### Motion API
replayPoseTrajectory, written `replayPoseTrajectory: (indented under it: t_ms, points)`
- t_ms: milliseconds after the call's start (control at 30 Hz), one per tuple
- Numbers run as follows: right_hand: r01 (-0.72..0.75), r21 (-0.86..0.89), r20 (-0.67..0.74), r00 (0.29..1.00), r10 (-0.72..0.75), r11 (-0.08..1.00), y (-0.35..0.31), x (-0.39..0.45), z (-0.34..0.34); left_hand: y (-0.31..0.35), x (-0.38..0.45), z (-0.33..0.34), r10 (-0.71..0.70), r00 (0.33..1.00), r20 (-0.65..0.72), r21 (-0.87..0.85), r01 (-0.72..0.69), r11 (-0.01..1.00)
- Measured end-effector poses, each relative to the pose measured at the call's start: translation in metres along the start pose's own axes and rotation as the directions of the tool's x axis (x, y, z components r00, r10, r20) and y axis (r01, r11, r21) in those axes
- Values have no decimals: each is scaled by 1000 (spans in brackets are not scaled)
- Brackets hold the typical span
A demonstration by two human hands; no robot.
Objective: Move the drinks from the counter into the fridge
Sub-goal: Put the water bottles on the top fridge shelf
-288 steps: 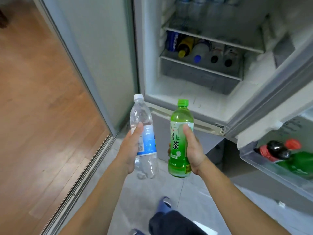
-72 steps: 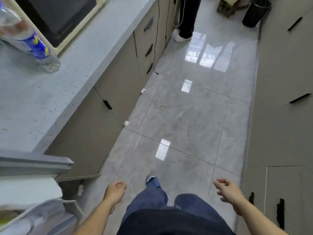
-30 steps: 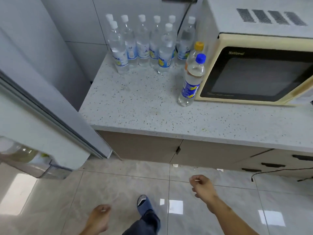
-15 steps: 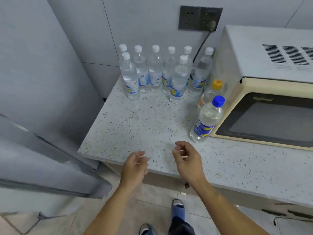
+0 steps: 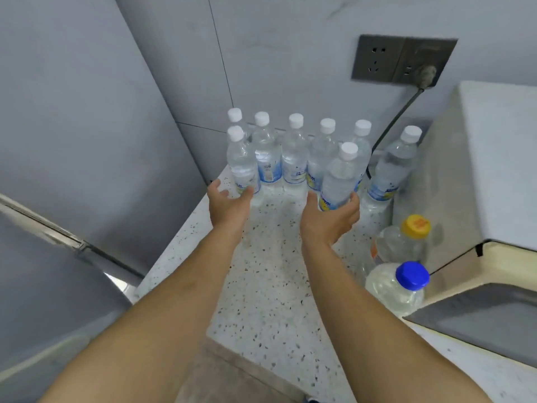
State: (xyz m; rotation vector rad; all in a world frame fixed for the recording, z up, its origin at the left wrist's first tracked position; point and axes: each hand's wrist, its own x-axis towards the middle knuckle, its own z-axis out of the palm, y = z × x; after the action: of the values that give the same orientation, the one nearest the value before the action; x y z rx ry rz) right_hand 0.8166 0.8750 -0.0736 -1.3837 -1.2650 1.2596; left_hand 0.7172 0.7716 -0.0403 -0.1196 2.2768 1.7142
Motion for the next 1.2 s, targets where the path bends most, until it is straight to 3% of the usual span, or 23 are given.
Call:
replayPoseTrajectory:
  t_ms: [233, 633, 1033, 1200]
  points:
    - [-4, 13, -101, 995, 6, 1000, 11, 23, 16, 9, 53, 36, 140, 989, 38, 120, -143, 982]
    - [-18, 125, -111, 993, 32, 992, 14, 27, 19, -13, 44, 39, 177, 984, -34, 157, -170, 973]
    - [127, 47, 251, 959, -134, 991, 51, -64, -47, -78, -59, -28, 228, 967, 114, 69, -237, 969]
    - [119, 96, 325, 935, -144, 988, 61, -92, -85, -89, -92, -64, 134, 984, 120, -116, -120, 986]
